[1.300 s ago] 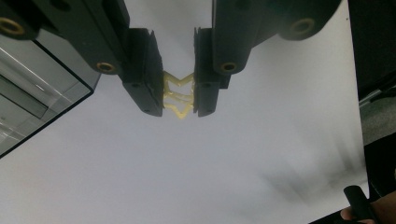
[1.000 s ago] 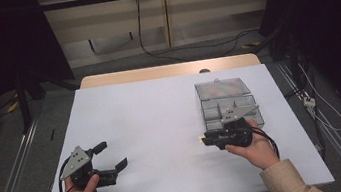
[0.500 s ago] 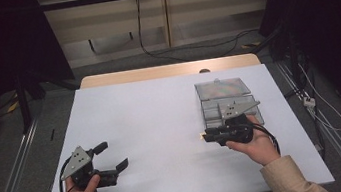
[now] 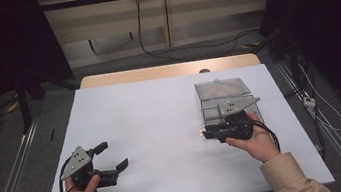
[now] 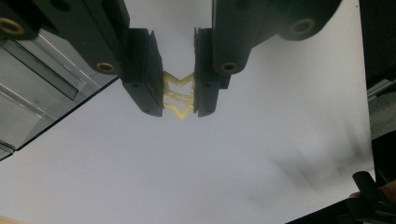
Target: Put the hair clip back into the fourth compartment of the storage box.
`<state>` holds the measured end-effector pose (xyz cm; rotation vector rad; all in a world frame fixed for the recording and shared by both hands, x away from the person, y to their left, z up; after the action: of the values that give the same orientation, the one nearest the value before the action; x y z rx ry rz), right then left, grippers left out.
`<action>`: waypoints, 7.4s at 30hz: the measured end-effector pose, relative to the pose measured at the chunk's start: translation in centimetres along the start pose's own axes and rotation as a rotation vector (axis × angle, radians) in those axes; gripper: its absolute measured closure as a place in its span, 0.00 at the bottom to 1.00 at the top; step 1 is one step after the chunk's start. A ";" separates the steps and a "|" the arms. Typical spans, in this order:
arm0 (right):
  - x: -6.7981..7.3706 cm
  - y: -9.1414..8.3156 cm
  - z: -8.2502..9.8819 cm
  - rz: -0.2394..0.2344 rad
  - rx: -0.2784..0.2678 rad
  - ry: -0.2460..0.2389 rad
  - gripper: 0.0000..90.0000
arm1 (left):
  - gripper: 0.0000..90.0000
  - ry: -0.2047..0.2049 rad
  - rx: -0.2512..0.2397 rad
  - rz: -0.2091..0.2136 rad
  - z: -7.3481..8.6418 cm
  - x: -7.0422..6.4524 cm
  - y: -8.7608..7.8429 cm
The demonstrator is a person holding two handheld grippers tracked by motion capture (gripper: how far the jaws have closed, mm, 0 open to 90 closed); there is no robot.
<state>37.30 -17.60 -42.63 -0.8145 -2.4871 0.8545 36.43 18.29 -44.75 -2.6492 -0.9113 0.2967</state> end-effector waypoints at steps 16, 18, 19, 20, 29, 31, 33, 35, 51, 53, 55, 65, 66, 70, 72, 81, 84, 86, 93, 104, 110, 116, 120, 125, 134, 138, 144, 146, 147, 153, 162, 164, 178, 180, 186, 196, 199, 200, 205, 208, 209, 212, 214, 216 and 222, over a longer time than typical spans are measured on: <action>-0.7 -0.2 -0.4 0.016 -0.009 0.006 0.82 | 0.05 -0.009 -0.003 0.003 0.0 -0.1 0.0; -0.8 -0.2 -0.5 0.018 -0.012 0.007 0.82 | 0.05 -0.013 -0.001 0.003 0.0 -0.1 0.1; -0.8 -0.2 -0.5 0.019 -0.013 0.008 0.82 | 0.05 -0.013 -0.002 0.004 0.0 -0.2 0.1; -0.9 -0.3 -0.6 0.020 -0.013 0.006 0.82 | 0.05 -0.013 -0.001 0.004 0.0 -0.2 0.1; -1.3 -0.3 -0.9 0.030 -0.009 0.007 0.82 | 0.05 -0.008 0.002 0.007 0.0 -0.1 0.0; -1.4 -0.3 -0.9 0.031 -0.007 0.008 0.82 | 0.05 -0.010 0.002 0.006 0.0 -0.1 0.0; -1.5 -0.3 -1.0 0.036 -0.006 0.004 0.82 | 0.05 -0.013 0.002 0.003 0.0 -0.1 0.0; -1.6 -0.3 -1.1 0.036 -0.009 0.007 0.82 | 0.05 -0.016 0.001 0.003 0.1 -0.1 0.0; -3.1 -0.1 -0.9 0.071 0.000 0.027 0.82 | 0.05 -0.015 0.002 0.007 0.1 -0.1 0.0; -3.3 -0.1 -0.9 0.074 0.004 0.032 0.82 | 0.05 -0.017 0.002 0.007 0.1 -0.1 0.0; -3.5 0.0 -0.8 0.079 0.003 0.038 0.82 | 0.05 -0.016 0.004 0.007 0.1 -0.1 0.0; -4.2 0.1 -0.7 0.092 -0.001 0.053 0.82 | 0.05 -0.009 0.005 0.008 0.1 -0.1 0.0; -4.3 0.1 -0.7 0.093 -0.001 0.052 0.82 | 0.05 -0.007 0.006 0.009 0.1 0.0 0.0; -4.5 0.2 -0.6 0.099 0.005 0.052 0.82 | 0.05 -0.005 0.008 0.009 0.1 0.0 0.0; -4.5 0.2 -0.6 0.098 0.005 0.054 0.82 | 0.05 -0.007 0.007 0.009 0.1 0.0 0.0; -4.9 0.2 -0.6 0.111 0.001 0.057 0.82 | 0.05 -0.010 0.010 0.013 0.2 -0.1 0.1; -5.1 0.2 -0.5 0.114 0.004 0.060 0.82 | 0.05 -0.011 0.010 0.012 0.2 -0.1 0.1; -5.2 0.2 -0.4 0.120 0.007 0.062 0.82 | 0.05 -0.010 0.011 0.012 0.2 -0.1 0.1; -5.5 0.3 -0.3 0.130 0.008 0.064 0.82 | 0.05 -0.013 0.010 0.011 0.2 -0.1 0.1; -5.9 0.5 -0.2 0.141 0.014 0.069 0.82 | 0.05 -0.011 0.011 0.012 0.2 -0.1 0.1; -6.1 0.7 -0.1 0.151 0.018 0.072 0.82 | 0.05 -0.009 0.012 0.012 0.2 -0.1 0.1; -6.2 0.9 0.1 0.153 0.030 0.075 0.82 | 0.05 -0.013 0.013 0.015 0.3 -0.2 0.2; -6.4 1.0 0.1 0.158 0.031 0.079 0.82 | 0.05 -0.013 0.011 0.015 0.2 -0.2 0.2; -6.4 1.2 0.3 0.161 0.041 0.074 0.82 | 0.05 -0.012 0.016 0.016 0.3 -0.2 0.2; -6.7 1.5 1.0 0.169 0.058 0.082 0.82 | 0.05 -0.010 0.015 0.015 0.3 -0.2 0.1; -7.0 1.5 1.6 0.172 0.060 0.095 0.82 | 0.05 -0.011 0.015 0.013 0.3 -0.2 0.2; -7.1 1.6 1.8 0.172 0.062 0.098 0.82 | 0.05 -0.005 0.018 0.013 0.3 -0.2 0.2; -7.0 1.6 1.8 0.171 0.062 0.098 0.82 | 0.05 -0.006 0.017 0.013 0.3 -0.2 0.2; -7.0 1.6 1.8 0.171 0.062 0.098 0.81 | 0.05 -0.005 0.017 0.013 0.3 -0.2 0.2; -6.9 1.8 1.9 0.173 0.068 0.090 0.81 | 0.05 -0.009 0.015 0.011 0.3 -0.1 0.1; -6.8 2.1 2.0 0.169 0.080 0.084 0.81 | 0.05 -0.006 0.016 0.012 0.3 -0.1 0.2; -6.8 2.1 1.9 0.167 0.078 0.089 0.81 | 0.05 -0.007 0.020 0.012 0.3 -0.1 0.2; -6.8 2.1 2.0 0.171 0.083 0.086 0.81 | 0.05 -0.001 0.023 0.013 0.3 -0.2 0.2; -6.9 2.1 2.0 0.172 0.083 0.089 0.81 | 0.05 -0.003 0.022 0.013 0.3 -0.2 0.2; -6.9 2.0 2.0 0.176 0.078 0.095 0.76 | 0.05 -0.001 0.022 0.013 0.3 -0.2 0.2; -6.9 1.6 2.0 0.177 0.037 0.140 0.57 | 0.05 -0.001 0.024 0.011 0.3 -0.1 0.2; -6.9 1.4 2.0 0.167 0.018 0.175 0.44 | 0.05 0.002 0.027 0.010 0.4 -0.1 0.1; -6.9 1.4 1.9 0.169 0.012 0.180 0.41 | 0.05 -0.007 0.023 0.011 0.4 -0.2 0.1; -6.6 1.3 2.0 0.170 0.013 0.186 0.30 | 0.05 -0.008 0.023 0.011 0.4 -0.2 0.2; -6.4 1.1 1.9 0.175 0.011 0.178 0.26 | 0.05 -0.004 0.028 0.013 0.4 -0.2 0.2; -6.3 1.1 1.9 0.172 0.009 0.176 0.26 | 0.05 -0.001 0.028 0.013 0.4 -0.2 0.2; -6.0 0.9 1.8 0.164 0.006 0.167 0.24 | 0.05 -0.012 0.023 0.011 0.4 -0.1 0.1; -5.7 0.9 1.9 0.164 0.009 0.161 0.22 | 0.05 -0.009 0.022 0.010 0.4 -0.1 0.1; -5.4 0.7 1.9 0.155 0.002 0.156 0.22 | 0.05 -0.005 0.023 0.010 0.4 -0.1 0.1; -4.7 0.1 2.2 0.149 -0.002 0.142 0.20 | 0.05 -0.012 0.028 0.006 0.5 0.0 0.1</action>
<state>39.77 -21.46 -45.12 -1.0346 -2.3278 0.8126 36.33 18.28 -45.27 -2.6284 -0.8962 0.3246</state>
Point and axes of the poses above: each handheld gripper's, and its own axes: y roughly forward along the jaws, z roughly out of its underside, x roughly to its left, the point moved 6 cm from there along y, roughly forward along the jaws, and after that the axes turned 6 degrees about x, right-handed, at the moved point
